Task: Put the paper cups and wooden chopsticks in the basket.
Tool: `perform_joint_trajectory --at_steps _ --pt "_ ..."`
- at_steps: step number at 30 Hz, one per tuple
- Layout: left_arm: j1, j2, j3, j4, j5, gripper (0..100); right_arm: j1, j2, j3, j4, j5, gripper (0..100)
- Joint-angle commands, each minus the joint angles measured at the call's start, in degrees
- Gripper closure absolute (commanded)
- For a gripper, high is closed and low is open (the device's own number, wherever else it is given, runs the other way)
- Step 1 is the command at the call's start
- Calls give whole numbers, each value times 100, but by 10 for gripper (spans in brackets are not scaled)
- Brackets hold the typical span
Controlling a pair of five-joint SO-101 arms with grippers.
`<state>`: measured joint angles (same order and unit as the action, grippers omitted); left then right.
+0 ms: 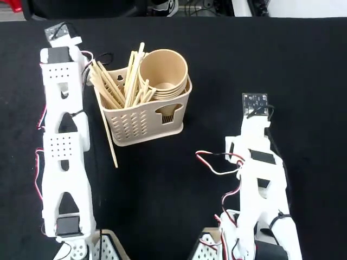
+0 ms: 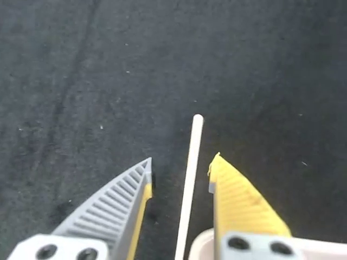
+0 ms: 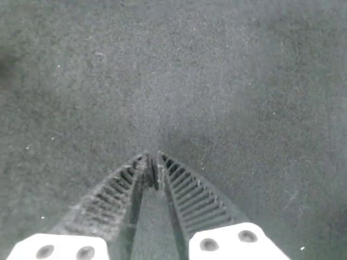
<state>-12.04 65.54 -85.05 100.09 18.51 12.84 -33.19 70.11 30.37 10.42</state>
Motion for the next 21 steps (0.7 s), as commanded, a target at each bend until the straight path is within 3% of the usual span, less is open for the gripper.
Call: perform_joint_trajectory --at_steps 1,21 --pt "75 -44 -215 26 -62 819 -35 -13 -22 -79 44 977" --pt "145 299 426 -677 -237 815 -35 -13 -22 -70 44 977"
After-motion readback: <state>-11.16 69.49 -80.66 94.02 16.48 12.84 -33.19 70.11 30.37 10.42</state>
